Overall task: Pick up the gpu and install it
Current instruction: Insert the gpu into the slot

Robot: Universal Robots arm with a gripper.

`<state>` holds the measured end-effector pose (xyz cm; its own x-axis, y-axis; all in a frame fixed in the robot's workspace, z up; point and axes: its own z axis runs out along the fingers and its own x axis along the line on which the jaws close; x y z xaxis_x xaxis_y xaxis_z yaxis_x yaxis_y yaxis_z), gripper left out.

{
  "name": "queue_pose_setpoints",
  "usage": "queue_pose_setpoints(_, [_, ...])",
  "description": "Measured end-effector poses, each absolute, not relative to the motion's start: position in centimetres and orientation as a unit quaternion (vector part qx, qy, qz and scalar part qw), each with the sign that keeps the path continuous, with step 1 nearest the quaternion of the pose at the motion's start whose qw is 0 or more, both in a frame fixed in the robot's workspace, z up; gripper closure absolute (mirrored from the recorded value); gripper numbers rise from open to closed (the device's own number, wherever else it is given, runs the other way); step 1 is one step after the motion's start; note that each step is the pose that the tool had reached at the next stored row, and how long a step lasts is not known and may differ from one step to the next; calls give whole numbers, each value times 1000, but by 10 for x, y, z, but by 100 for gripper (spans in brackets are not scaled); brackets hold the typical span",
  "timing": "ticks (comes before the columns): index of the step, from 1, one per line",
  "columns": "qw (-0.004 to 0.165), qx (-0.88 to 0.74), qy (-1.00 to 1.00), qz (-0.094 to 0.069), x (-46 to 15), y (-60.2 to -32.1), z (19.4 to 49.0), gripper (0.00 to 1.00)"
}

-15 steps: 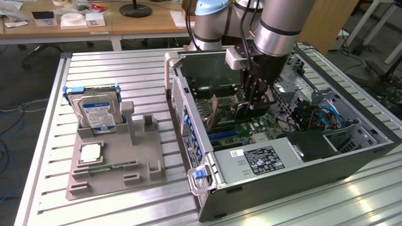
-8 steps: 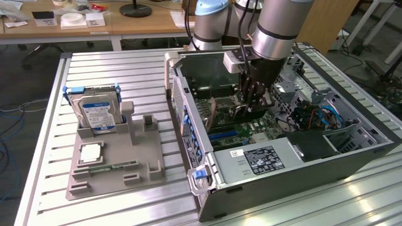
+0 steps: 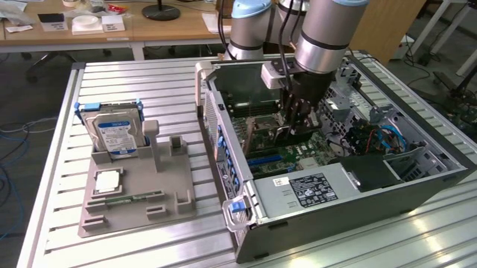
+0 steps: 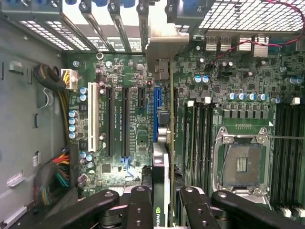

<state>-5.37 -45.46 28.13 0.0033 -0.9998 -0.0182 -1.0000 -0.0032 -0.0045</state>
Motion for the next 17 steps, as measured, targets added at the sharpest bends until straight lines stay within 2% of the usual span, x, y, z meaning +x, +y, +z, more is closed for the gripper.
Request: queue_pose_setpoints(17, [8,-708,706,5,-61,-455,268,73])
